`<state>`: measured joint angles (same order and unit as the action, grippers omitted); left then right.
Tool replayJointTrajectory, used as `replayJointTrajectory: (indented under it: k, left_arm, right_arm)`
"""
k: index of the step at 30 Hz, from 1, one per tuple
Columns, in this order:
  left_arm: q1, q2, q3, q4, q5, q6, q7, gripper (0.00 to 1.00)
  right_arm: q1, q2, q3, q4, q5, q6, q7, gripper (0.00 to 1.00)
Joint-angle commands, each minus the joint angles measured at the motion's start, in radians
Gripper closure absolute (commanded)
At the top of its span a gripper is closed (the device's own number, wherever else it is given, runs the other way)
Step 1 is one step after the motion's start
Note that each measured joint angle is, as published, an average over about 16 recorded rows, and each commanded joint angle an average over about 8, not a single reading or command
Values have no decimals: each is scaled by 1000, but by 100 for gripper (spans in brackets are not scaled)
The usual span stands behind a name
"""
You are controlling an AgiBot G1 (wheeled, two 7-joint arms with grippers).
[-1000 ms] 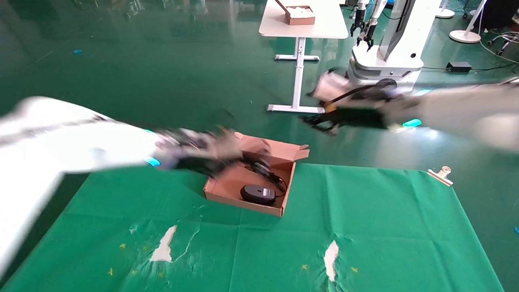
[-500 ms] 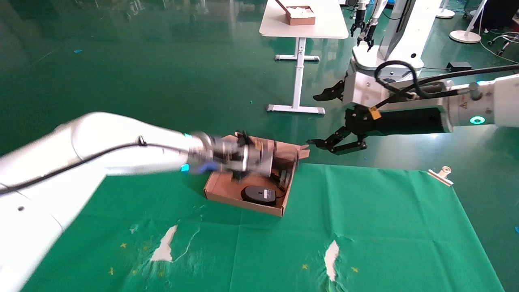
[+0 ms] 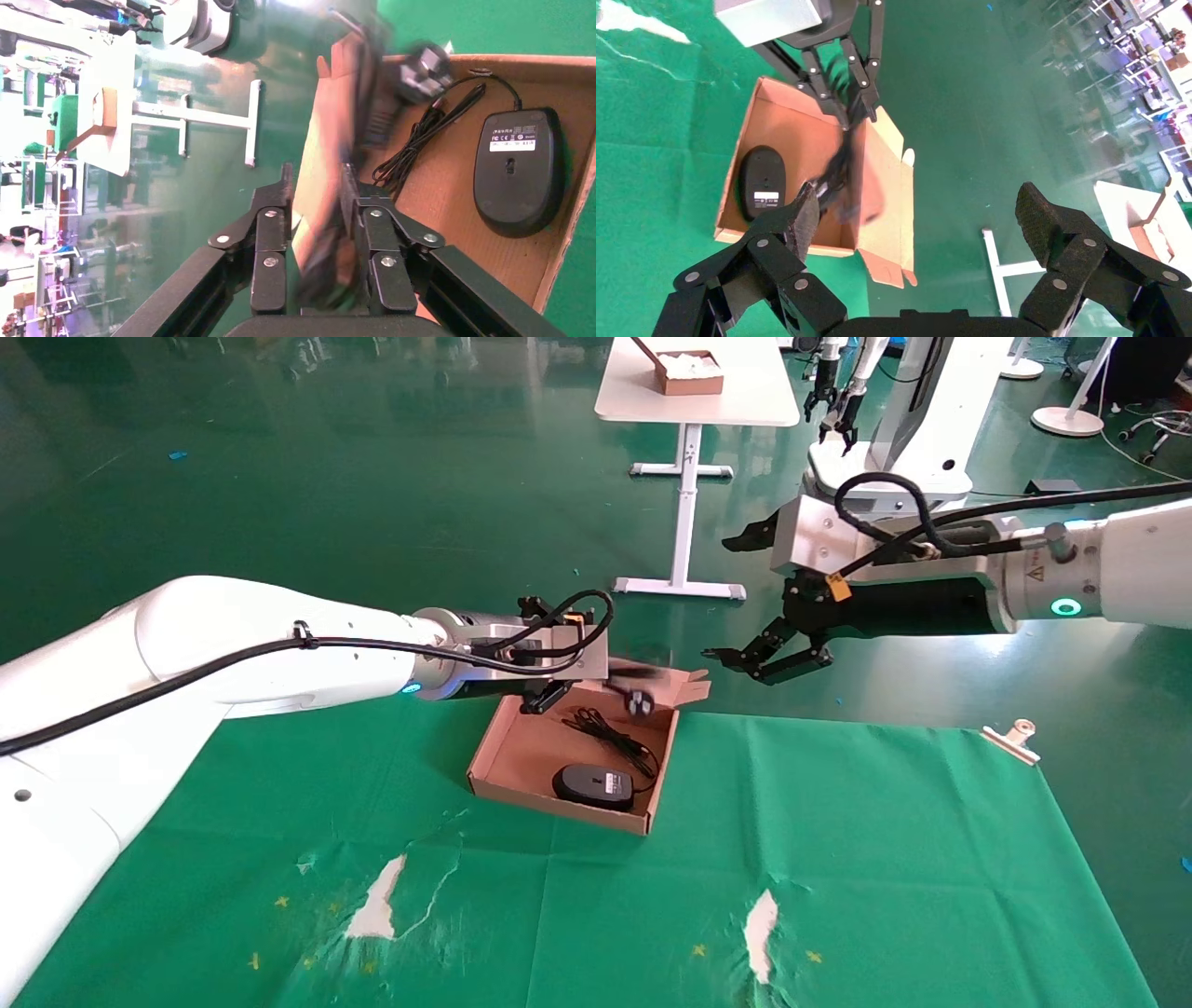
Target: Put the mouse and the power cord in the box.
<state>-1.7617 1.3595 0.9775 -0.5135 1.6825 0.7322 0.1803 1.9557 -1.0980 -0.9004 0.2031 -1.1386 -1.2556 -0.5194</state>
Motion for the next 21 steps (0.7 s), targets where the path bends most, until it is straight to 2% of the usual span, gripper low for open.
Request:
replayJointTrajectory:
  k: [1,6,21]
  left_arm:
    - [1,-1,-4,0,1,7,7,0]
    - [47,-51,-50,-52,-64,56,-20,0]
    - [224,-244,-229,-251,-309,252,-116,0]
  right_arm:
    - [2,-5,-3,-4,-2,11,-2,0]
    - [-45,22,31,55,20,-4,36,0]
    - [-269,147,189,330,124,-67,216,0]
